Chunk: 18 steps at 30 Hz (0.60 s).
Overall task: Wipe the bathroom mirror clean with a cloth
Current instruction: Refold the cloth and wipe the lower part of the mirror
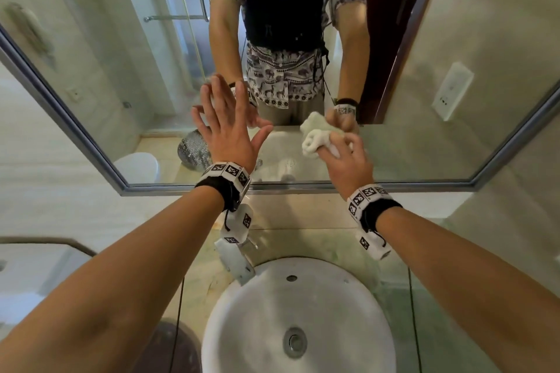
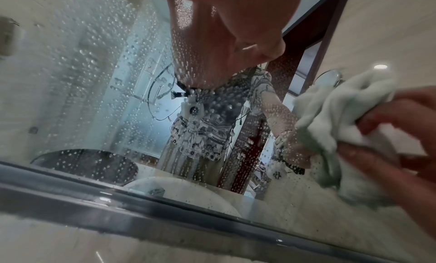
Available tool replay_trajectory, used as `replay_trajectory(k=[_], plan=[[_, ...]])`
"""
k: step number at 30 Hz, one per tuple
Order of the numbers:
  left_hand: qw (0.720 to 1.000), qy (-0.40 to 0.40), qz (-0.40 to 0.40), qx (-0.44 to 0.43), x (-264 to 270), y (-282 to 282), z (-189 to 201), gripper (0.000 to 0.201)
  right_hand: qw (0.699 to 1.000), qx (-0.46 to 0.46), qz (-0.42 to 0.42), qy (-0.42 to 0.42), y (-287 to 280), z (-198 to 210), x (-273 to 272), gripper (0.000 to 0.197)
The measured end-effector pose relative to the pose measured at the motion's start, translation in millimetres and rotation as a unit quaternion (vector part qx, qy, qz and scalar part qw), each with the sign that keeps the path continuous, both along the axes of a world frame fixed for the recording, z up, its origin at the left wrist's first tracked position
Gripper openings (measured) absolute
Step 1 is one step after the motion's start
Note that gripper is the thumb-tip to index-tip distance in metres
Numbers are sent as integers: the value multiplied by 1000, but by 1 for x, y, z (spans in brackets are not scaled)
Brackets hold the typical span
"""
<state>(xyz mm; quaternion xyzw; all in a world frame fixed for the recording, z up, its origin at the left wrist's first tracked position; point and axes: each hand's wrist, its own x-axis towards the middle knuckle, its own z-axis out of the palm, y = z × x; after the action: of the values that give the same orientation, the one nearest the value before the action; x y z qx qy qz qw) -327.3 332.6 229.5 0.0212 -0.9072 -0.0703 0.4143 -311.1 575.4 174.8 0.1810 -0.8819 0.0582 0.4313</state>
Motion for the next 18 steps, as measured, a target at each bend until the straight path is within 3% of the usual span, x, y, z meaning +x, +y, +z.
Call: replay_trajectory(k=[4, 13, 18], plan=[[1000, 1, -8, 4, -1, 0, -1, 94, 988, 133, 66, -39, -8, -27, 0, 41], [1000, -16, -4, 7, 3, 1, 2, 94, 953, 269, 85, -106, -14, -53, -4, 28], [1000, -22, -13, -4, 11, -3, 6, 89, 951, 246, 92, -162, -19, -35, 12, 33]])
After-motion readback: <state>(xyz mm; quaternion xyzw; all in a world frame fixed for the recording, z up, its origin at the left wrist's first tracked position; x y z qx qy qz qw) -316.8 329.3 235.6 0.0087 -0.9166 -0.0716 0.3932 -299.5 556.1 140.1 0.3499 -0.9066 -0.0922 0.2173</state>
